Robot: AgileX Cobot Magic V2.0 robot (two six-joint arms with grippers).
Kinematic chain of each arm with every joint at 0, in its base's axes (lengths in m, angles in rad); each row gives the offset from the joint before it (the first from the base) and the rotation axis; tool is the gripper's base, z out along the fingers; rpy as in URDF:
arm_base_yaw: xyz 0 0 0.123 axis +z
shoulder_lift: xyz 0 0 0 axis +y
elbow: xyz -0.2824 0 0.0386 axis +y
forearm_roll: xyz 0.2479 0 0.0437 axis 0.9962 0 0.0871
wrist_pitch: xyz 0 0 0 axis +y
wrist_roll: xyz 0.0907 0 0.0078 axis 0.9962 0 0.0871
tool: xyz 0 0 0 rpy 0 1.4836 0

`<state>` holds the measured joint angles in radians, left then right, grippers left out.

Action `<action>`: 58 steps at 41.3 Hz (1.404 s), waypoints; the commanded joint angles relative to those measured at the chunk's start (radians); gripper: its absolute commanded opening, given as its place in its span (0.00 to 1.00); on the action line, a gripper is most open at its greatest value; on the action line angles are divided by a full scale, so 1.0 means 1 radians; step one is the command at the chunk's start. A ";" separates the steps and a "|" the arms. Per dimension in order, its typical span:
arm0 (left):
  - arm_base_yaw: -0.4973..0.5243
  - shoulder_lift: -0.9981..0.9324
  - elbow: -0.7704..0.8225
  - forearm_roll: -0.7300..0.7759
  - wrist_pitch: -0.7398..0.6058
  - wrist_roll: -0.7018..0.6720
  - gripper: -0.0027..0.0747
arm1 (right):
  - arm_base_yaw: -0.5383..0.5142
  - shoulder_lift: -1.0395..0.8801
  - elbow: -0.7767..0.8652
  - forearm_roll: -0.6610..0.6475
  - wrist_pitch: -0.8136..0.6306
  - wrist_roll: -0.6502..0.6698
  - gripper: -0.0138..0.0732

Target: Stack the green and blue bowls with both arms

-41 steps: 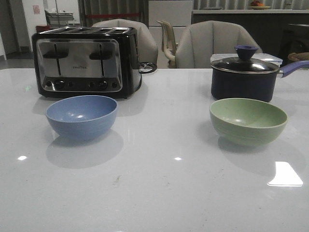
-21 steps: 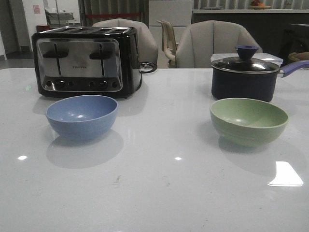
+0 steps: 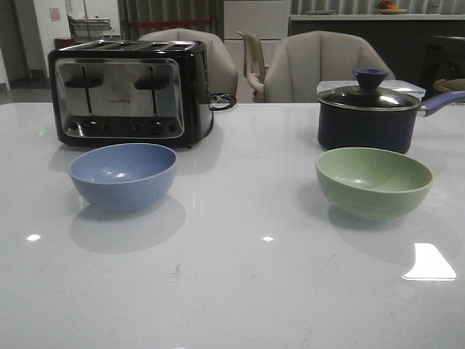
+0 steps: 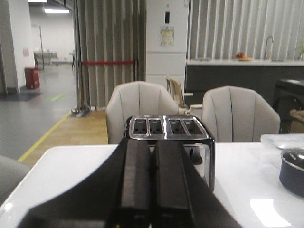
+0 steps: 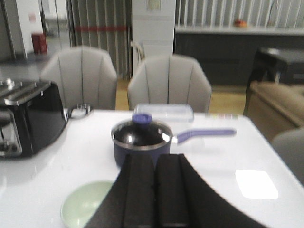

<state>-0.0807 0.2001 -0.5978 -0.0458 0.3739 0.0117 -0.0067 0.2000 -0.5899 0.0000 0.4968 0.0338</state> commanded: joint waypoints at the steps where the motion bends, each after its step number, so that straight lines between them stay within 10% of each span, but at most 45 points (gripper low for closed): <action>1: -0.008 0.077 -0.063 -0.006 -0.009 -0.012 0.16 | -0.005 0.092 -0.051 -0.015 0.001 -0.001 0.20; 28: -0.008 0.264 0.063 -0.006 0.070 -0.012 0.16 | -0.005 0.506 -0.029 -0.015 0.191 -0.001 0.20; 41: -0.008 0.266 0.063 -0.006 0.068 -0.012 0.16 | -0.005 0.667 -0.035 0.065 0.123 -0.001 0.77; 58: -0.008 0.266 0.063 -0.006 0.068 -0.012 0.16 | 0.029 1.016 -0.245 0.146 0.095 -0.034 0.72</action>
<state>-0.0807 0.4536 -0.5048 -0.0458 0.5252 0.0117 0.0039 1.1641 -0.7531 0.1332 0.6474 0.0226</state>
